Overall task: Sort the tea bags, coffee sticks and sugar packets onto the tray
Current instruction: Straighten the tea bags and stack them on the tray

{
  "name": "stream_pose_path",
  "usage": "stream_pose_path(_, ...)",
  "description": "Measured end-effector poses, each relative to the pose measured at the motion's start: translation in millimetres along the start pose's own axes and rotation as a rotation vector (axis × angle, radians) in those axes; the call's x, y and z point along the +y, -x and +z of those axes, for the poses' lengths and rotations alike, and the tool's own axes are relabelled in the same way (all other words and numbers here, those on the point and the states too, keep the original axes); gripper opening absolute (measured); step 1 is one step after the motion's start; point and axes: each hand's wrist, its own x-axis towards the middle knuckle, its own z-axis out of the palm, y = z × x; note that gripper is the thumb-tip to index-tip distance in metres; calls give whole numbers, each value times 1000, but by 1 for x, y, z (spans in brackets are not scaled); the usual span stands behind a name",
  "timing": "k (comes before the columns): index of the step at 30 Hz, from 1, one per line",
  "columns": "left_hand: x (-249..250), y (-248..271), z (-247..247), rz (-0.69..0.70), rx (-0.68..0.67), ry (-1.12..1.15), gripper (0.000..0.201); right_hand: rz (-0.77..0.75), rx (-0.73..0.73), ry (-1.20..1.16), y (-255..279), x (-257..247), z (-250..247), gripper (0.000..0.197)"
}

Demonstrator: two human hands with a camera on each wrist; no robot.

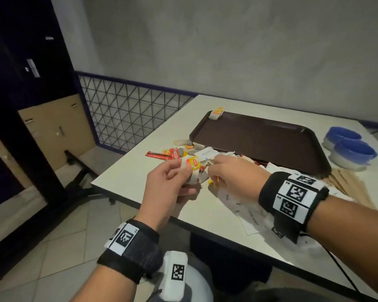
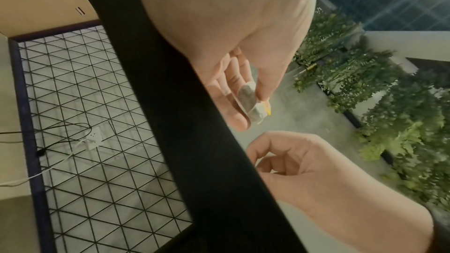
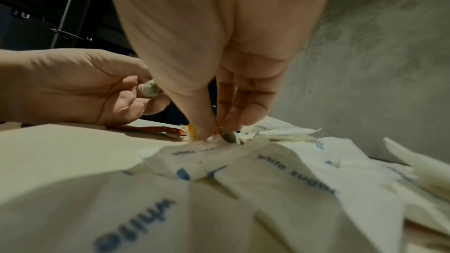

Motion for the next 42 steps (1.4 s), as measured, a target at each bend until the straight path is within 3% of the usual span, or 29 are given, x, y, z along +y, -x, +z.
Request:
stream_pose_path(5, -3, 0, -3, 12, 23, -15, 15, 44, 164, -127, 9, 12, -1, 9)
stream_pose_path(11, -6, -3, -4, 13, 30, 6, 16, 265, 361, -593, 16, 22, -18, 11)
stream_pose_path(16, -6, -5, -5, 15, -1, 0, 18, 350, 374, -962, 18, 21, -28, 15)
stream_pose_path(20, -9, -8, -7, 19, -19, 19, 18, 377, 264, -1249, 23, 15, -27, 29)
stream_pose_path(23, -11, -9, -8, 14, -23, 51, 18, 375, 191, -1461, 30, 1, -17, 21)
stream_pose_path(30, -14, -8, -7, 39, -38, 14, 14, 550, 270, -1898, 53, -35, 30, 16)
stream_pose_path(34, -16, -6, -2, 92, -68, -133, 12, 608, 459, -1785, 60, -40, 48, 22)
stream_pose_path(38, -19, -1, 6, 141, -132, -213, 10, 549, 557, -1570, 61, -48, 50, 25)
stream_pose_path(42, -18, 6, 11, 164, -177, -280, 10, 553, 618, -1587, 58, -48, 48, 21)
